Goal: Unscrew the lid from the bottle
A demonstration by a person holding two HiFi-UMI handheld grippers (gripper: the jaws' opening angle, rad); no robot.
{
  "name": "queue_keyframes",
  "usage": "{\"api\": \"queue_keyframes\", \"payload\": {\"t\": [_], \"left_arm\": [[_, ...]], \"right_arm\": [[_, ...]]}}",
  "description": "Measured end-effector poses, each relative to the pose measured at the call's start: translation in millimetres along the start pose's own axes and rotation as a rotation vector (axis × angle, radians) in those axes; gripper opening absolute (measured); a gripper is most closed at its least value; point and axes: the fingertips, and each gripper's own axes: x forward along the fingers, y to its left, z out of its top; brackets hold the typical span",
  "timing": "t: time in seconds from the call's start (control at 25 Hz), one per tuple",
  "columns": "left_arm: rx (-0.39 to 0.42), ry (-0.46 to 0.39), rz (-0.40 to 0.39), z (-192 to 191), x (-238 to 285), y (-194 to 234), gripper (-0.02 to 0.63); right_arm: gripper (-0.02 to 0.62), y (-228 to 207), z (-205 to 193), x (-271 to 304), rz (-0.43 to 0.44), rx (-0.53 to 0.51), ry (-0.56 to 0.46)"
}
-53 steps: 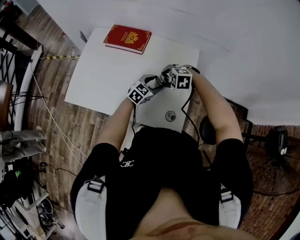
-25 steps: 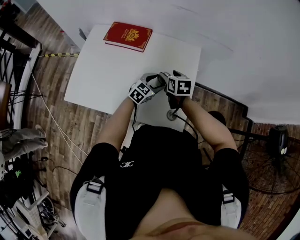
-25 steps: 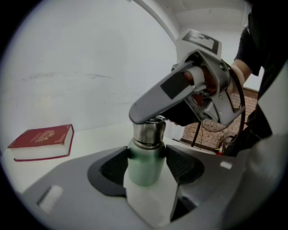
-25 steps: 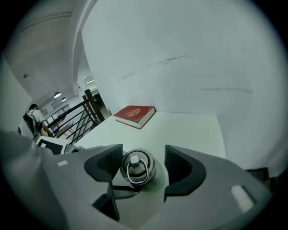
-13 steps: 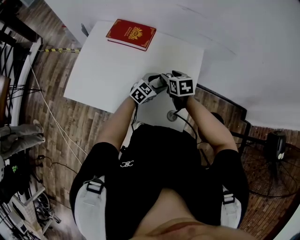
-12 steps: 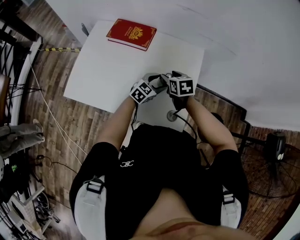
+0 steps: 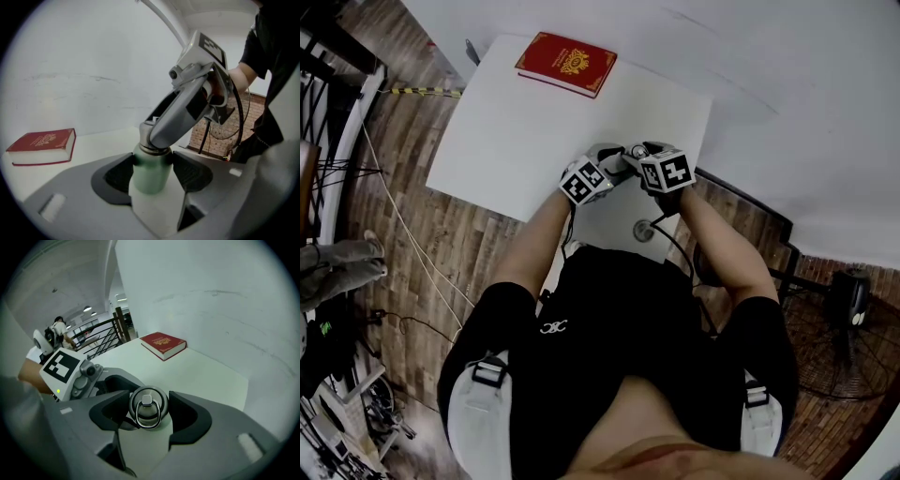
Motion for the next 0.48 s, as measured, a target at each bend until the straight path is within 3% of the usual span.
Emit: {"api": "queue_keyframes", "payload": {"t": [0.16,0.28,0.48], "left_arm": [[0.002,0.001,0.000,1,0,-1,0.318],[0.003,0.000,0.002,2,0,-1,0.318],[0.003,0.002,0.005,1,1,-1,0.318]], "right_arm": [[0.259,16,-1,-2,0.043,-0.379,0.132],[0.259,26,-11,3,0.121,-0.641,0.222],[0.259,30,-11,-6,0.318,-0.866,0.277]]}}
